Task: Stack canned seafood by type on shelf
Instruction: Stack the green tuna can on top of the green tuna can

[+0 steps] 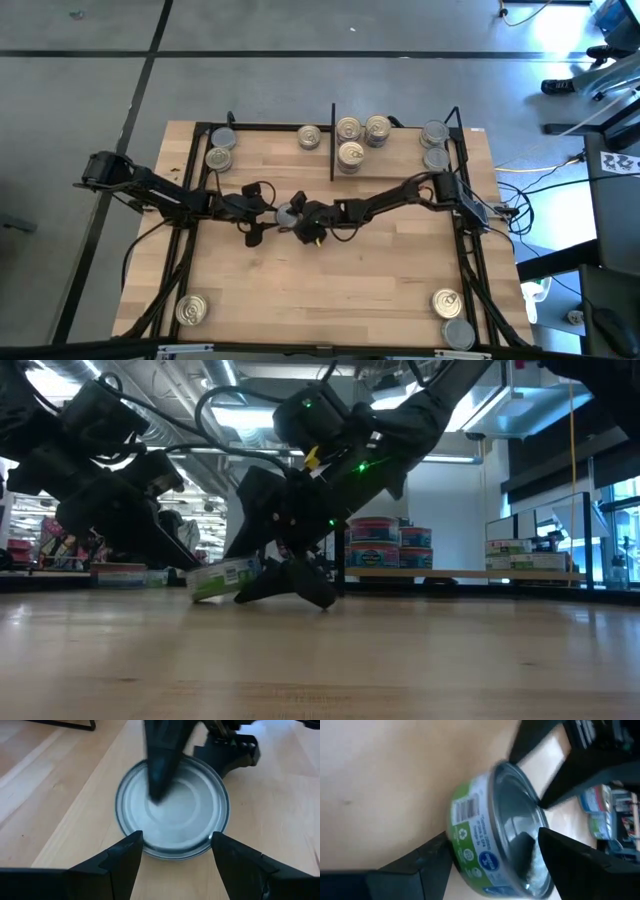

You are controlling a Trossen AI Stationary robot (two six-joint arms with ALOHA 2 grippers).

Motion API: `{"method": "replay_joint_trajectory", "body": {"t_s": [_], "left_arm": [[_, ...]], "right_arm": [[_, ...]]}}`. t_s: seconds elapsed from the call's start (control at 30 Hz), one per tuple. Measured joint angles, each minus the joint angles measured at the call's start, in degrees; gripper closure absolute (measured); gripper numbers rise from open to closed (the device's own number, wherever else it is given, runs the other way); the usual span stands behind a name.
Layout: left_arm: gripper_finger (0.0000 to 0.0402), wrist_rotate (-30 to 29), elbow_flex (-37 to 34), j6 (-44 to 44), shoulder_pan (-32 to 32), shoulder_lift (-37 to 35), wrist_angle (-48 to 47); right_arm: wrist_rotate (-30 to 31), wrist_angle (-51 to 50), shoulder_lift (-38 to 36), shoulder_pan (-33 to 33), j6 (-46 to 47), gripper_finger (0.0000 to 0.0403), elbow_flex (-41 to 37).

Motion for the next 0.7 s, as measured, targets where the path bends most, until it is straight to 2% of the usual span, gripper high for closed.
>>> {"method": "replay_joint_trajectory", "body": {"t_s": [0.1, 0.17, 0.37, 0.53, 0.7], "left_arm": [[0.0163, 0.01, 0.0, -0.04, 0.0, 0.05, 0.04], [0.0163, 0.24, 0.0, -0.11, 0.0, 0.05, 0.23], [0.0163, 0.09, -0.07, -0.47, 0.0, 0.1, 0.97], [0.0163, 1.17, -0.08, -3.84, -0.11, 0.14, 1.42], [0.0163, 0.91, 0.67, -5.7, -0.09, -1.17, 1.72]], "right_arm": [[0.7, 0.42, 0.04, -0.09, -0.17, 0.0128, 0.04], [1.18, 0.55, 0.02, 0.04, -0.6, 0.0149, 0.04], [4.25, 1.0, 0.04, 0.98, -0.39, 0.026, 0.12], [9.86, -3.15, -1.61, 3.56, 1.12, 0.0265, 0.02], [11.72, -11.78, -6.36, 5.89, 7.25, 0.0265, -0.11]]}}
